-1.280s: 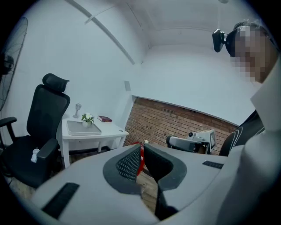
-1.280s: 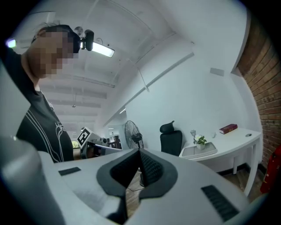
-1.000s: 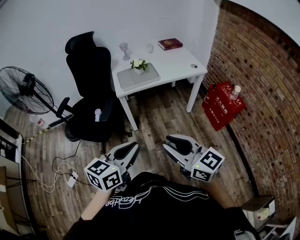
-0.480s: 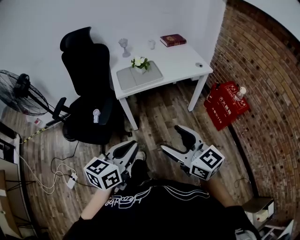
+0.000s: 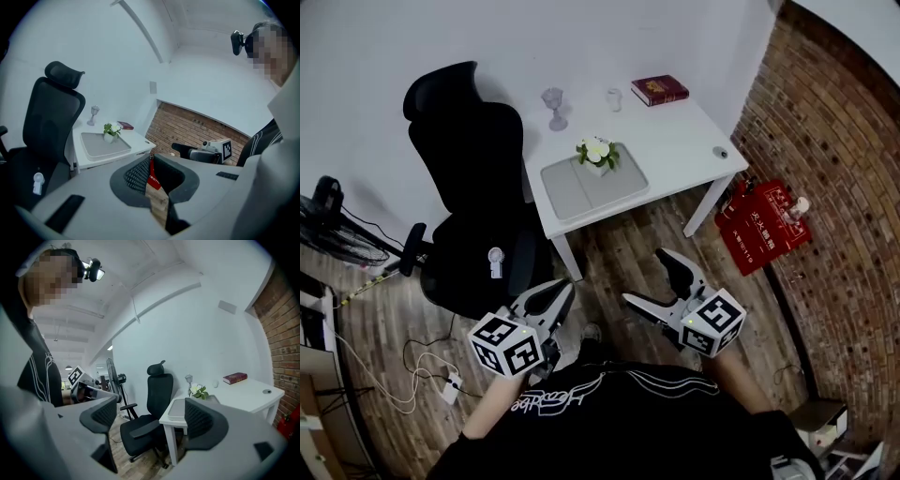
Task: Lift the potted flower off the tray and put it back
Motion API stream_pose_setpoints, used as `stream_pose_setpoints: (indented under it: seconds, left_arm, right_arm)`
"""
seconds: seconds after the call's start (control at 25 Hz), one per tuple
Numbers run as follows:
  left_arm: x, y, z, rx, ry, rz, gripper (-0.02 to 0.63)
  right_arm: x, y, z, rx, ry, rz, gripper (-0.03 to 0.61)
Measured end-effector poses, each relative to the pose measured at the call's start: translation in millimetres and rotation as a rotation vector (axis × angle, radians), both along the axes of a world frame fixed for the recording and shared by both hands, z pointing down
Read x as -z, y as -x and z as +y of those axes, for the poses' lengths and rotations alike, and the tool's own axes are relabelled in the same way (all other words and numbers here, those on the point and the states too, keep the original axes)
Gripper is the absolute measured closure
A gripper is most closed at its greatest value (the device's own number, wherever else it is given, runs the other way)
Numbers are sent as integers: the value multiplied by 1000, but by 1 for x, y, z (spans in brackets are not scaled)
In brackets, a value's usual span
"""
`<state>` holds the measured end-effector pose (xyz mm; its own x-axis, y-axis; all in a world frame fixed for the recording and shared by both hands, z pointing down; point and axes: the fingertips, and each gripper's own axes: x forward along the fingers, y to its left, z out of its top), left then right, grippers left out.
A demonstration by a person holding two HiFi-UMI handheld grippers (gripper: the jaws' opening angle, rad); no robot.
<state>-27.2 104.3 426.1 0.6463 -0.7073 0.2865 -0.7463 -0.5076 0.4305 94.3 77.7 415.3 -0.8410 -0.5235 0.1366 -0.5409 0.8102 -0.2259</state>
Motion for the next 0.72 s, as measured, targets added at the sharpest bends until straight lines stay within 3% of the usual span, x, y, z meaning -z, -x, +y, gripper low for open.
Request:
stream_pose_setpoints:
  seconds: [0.44, 0.72]
  left_arm:
    - [-18, 86, -138, -38, 12, -9, 568]
    - [-32, 100, -188, -75, 21, 2, 568]
  right_arm:
    - [-34, 65, -144, -108, 70, 59, 130]
    - [-51, 77, -196, -171, 93, 100, 130]
